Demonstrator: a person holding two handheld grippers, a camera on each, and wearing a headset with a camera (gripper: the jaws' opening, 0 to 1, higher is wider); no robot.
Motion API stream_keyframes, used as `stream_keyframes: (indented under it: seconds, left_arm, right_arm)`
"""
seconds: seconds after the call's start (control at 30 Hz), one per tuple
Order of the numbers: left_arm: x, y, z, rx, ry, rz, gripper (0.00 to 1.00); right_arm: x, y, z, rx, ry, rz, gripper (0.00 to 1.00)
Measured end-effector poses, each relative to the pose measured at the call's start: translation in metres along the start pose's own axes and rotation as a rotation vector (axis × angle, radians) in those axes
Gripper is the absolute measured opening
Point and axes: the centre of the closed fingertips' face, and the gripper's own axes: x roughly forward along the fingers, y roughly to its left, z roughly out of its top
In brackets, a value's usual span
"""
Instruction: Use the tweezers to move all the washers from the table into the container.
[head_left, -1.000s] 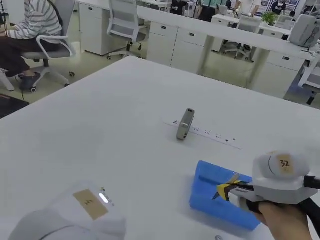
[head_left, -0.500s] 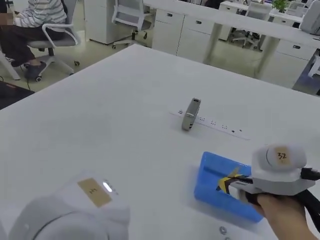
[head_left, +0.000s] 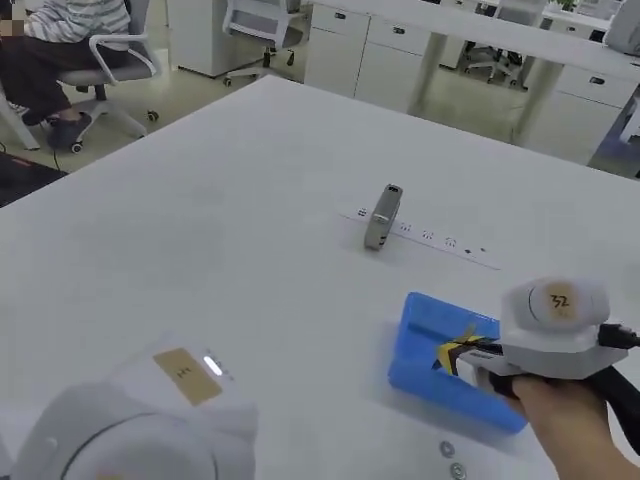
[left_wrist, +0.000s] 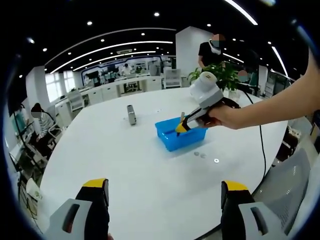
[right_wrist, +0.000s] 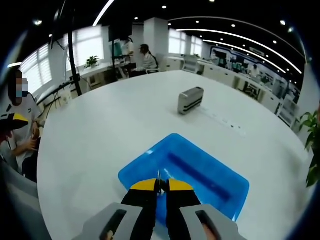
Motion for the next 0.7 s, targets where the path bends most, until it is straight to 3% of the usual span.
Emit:
stream_keyframes:
  seconds: [0.43, 0.7]
  left_arm:
    - [-0.006, -0.001, 0.005, 0.009, -0.019, 0.007, 0.95]
    - [-0.01, -0.002, 0.008, 0.011, -0.033, 0.01, 0.95]
  right_arm:
    - [-0.004, -0.006, 0.0, 0.114, -0.004, 0.0, 0.03]
    - [-0.023, -0.007, 0.012, 0.094, -0.036, -0.021, 0.03]
